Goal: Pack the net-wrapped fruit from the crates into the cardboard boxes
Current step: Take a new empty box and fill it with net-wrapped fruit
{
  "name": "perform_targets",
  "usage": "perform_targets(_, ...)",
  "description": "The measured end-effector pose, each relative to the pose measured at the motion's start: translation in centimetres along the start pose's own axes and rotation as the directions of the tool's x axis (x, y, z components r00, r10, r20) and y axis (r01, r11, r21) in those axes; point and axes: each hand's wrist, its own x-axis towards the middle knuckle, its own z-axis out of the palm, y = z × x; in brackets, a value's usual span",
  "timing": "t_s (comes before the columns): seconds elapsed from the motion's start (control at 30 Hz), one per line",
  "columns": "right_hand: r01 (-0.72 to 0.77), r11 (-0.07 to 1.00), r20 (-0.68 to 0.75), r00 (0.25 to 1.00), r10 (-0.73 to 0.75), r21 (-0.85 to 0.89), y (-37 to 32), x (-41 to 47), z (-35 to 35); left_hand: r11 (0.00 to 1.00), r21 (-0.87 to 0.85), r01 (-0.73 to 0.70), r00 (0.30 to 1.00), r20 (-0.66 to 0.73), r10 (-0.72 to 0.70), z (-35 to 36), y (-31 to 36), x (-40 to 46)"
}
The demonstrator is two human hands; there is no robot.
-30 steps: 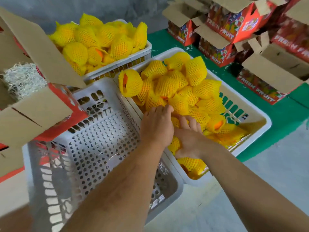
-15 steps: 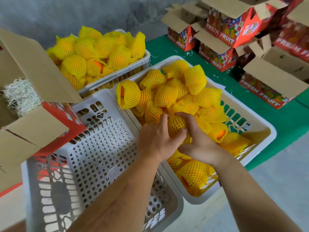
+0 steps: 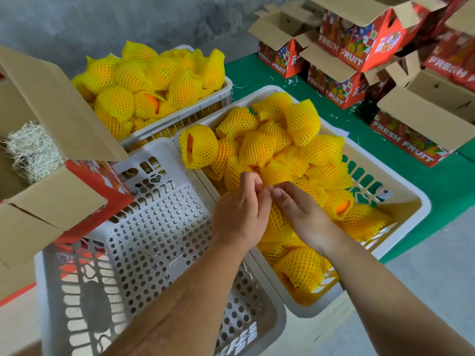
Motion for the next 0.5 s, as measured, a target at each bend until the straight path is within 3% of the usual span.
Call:
perform_targets(0.1, -0.044, 0.997, -0.158, 0.986, 0.054, 0.065, -0.3, 0.3, -0.4, 0.994, -0.082, 0.070, 0.997, 0.044, -0.066, -0.1, 0.0, 0.1)
perform_targets(0.2, -0.064, 0.915, -0.232, 0.958, 0.168, 0.398, -0.5, 0.3, -1.1, 0.999, -0.041, -0.002, 1.000, 0.025, 0.003, -0.1, -0.3, 0.0)
perform_targets(0.3, -0.128, 0.847, -0.119, 0.968, 0.219, 0.516, -0.4, 0.2, -1.2, 0.999, -0.032, -0.027, 1.000, -0.009, 0.026, 0.0, -0.5, -0.2)
perform_targets(0.43, -0.279, 0.788, 0.112, 0.959, 0.261, 0.549, -0.3, -0.2, -0.5, 0.994, -0.076, 0.080, 0.996, -0.023, -0.082, -0.1, -0.1, -0.1)
perform_targets(0.5, -0.301, 0.793, 0.100, 0.950, 0.294, 0.530, -0.3, -0.1, -0.3, 0.993, -0.058, 0.099, 0.995, -0.022, -0.101, -0.1, 0.0, -0.2)
